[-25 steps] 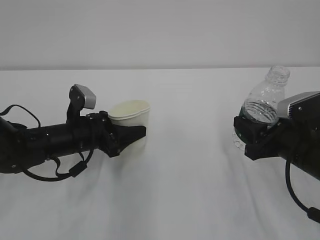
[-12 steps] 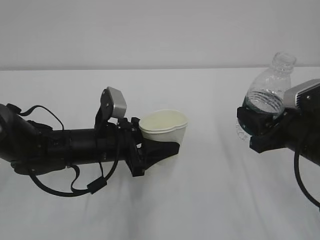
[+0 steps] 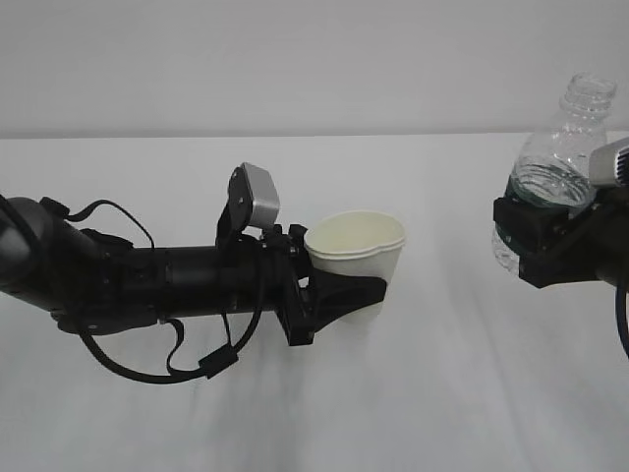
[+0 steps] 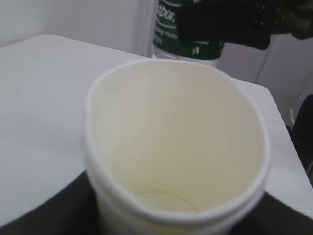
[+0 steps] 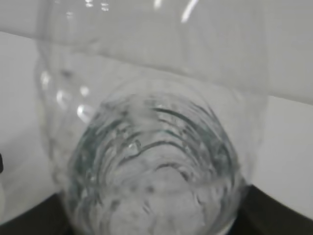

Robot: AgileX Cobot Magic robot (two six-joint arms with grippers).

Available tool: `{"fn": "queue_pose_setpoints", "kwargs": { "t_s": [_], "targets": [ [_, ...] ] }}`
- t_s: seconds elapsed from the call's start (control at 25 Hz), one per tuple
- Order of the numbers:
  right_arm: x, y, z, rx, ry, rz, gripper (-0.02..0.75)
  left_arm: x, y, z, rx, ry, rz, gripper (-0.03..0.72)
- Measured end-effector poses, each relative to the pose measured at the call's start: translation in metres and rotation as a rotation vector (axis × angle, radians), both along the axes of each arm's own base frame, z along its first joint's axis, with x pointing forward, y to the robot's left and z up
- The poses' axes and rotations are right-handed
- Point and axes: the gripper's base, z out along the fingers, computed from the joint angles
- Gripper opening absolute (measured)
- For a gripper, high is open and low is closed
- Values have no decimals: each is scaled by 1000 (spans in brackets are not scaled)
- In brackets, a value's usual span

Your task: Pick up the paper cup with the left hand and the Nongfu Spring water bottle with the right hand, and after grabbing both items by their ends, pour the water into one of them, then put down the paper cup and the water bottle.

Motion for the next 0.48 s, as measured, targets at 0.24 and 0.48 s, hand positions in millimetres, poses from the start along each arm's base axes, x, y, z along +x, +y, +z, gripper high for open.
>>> {"fn": "queue_pose_setpoints", "kwargs": {
  "t_s": [0.24, 0.48],
  "targets": [
    [-10, -5, 10, -45, 46, -38, 417, 5, -4, 6, -15, 6, -17, 430],
    [-16, -9, 14, -71, 85, -67, 417, 3, -8, 3, 20, 6, -28, 430]
  ]
}}
